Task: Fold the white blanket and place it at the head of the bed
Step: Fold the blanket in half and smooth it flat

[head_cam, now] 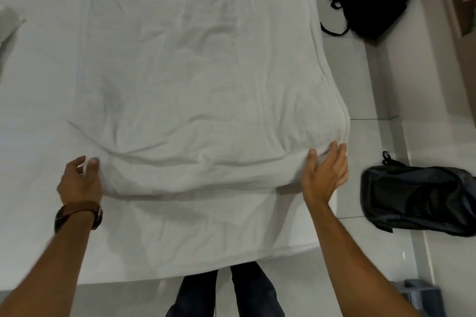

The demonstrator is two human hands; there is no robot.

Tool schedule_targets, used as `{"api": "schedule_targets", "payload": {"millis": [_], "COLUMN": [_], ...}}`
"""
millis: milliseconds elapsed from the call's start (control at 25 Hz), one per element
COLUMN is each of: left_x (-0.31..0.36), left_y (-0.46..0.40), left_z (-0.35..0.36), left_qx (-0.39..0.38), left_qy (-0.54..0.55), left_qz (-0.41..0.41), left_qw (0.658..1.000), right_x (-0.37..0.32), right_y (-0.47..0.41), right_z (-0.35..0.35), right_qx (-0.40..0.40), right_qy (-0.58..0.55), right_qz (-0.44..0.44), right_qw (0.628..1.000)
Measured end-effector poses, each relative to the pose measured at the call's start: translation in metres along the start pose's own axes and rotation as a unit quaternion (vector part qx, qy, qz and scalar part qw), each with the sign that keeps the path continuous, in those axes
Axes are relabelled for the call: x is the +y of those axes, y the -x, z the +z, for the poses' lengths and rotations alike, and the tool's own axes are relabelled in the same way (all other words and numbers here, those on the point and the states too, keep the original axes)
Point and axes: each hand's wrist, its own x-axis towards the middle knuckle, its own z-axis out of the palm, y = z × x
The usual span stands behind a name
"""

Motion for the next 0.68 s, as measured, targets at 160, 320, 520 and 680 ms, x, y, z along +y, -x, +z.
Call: {"api": "schedule_targets", "payload": {"millis": [160, 320, 520, 680], "left_x": [0.001, 0.007, 0.008, 0.006], "left_y": [-0.004, 0.002, 0.004, 0.004], "left_z": [0.008, 0.013, 0.014, 0.015], "left_qx": [-0.006, -0.007, -0.008, -0.005], "left_qy": [-0.041, -0.067, -0.062, -0.062], "left_qz": [0.002, -0.004, -0.006, -0.003], "left_qw": [0.999, 0.998, 0.998, 0.998], "right_x": [-0.004, -0.006, -0.005, -0.007], "right_y": [-0.007, -0.014, -0.02, -0.022], "right_z": [0.005, 0.005, 0.001, -0.004], "right_qx": [-0.007, -0.026, -0.044, -0.059], "right_qy": [-0.029, -0.043, -0.068, -0.1], "right_qz": [0.008, 0.026, 0.039, 0.046], "right_qw": [1.0, 0.998, 0.996, 0.992]}}
